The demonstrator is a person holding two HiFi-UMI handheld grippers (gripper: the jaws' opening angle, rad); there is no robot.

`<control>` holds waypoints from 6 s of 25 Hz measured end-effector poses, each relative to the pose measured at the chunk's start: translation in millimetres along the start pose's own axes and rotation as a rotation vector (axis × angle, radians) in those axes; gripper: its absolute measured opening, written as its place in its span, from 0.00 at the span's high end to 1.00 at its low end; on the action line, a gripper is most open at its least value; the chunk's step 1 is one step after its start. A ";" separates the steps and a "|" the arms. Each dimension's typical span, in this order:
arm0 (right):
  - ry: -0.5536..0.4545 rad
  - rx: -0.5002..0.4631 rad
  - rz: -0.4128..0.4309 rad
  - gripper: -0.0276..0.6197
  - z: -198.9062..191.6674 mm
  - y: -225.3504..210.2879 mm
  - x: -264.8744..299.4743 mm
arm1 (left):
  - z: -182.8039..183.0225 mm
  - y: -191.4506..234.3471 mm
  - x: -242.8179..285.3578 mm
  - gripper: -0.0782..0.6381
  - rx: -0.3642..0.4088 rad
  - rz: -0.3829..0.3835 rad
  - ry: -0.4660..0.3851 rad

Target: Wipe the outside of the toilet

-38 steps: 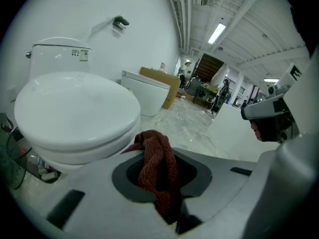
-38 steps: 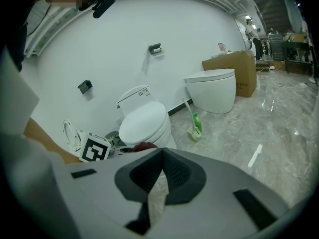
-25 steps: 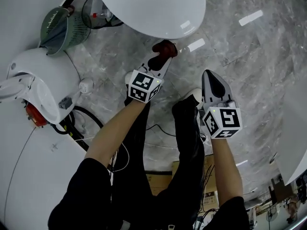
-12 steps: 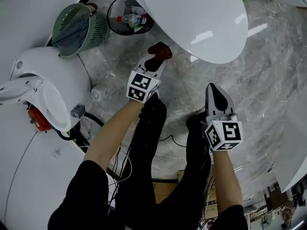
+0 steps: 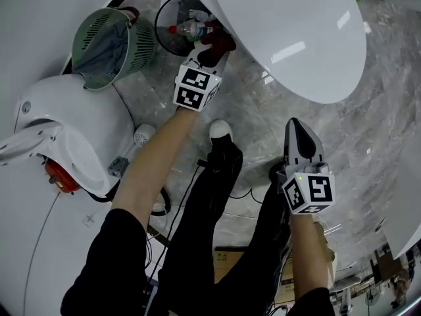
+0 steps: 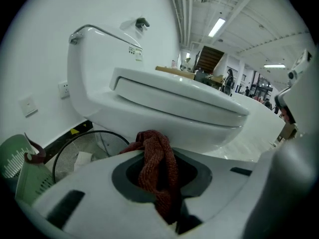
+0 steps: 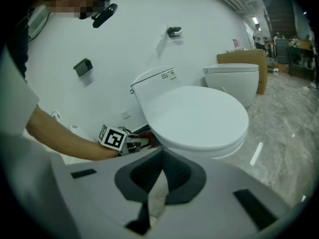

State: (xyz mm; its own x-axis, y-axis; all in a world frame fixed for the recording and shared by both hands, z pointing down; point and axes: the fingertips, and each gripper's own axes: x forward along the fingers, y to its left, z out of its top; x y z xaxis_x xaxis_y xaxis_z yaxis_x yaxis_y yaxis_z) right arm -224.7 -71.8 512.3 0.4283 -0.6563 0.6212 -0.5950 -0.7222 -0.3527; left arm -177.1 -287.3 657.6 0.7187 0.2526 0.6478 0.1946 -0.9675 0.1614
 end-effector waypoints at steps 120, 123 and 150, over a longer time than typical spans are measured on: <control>0.423 -0.722 1.005 0.95 490.3 -322.8 120.5 | 428.0 -218.5 216.7 0.79 -0.893 0.964 -0.500; 0.428 -0.726 0.986 0.95 492.8 -343.2 147.5 | 425.5 -177.8 244.6 0.79 -0.929 0.961 -0.577; 0.524 -0.752 0.910 0.95 454.2 -421.6 225.5 | 331.3 -9.3 324.5 0.79 -1.166 1.135 -0.725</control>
State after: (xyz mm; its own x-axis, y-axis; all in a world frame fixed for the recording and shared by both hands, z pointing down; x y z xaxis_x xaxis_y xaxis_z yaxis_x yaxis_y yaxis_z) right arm 431.6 -14.6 483.1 -0.5454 -0.5570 0.6264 -0.8381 0.3486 -0.4197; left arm 275.5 -192.9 619.8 0.3347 -0.8378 0.4315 -0.8547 -0.0770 0.5134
